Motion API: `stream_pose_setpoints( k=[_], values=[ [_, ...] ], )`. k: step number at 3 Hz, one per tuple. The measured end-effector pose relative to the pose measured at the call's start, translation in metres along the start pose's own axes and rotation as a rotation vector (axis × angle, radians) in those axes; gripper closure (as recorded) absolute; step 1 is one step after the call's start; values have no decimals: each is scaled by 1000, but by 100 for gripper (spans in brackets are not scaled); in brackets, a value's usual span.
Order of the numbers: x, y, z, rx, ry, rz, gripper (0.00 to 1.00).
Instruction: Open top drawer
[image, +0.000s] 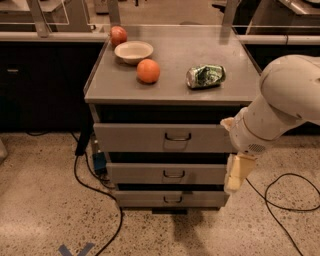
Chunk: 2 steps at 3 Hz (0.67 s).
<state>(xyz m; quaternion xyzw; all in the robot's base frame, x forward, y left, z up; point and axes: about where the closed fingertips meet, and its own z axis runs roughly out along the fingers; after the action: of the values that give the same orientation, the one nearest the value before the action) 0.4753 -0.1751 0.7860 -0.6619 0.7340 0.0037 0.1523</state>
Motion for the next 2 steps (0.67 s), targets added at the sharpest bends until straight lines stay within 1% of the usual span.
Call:
stream_pose_setpoints(
  k=[1,2],
  values=[
    [0,-20,24,44,10,-38,0],
    [0,-37,37,81,19,-64,0]
  ],
)
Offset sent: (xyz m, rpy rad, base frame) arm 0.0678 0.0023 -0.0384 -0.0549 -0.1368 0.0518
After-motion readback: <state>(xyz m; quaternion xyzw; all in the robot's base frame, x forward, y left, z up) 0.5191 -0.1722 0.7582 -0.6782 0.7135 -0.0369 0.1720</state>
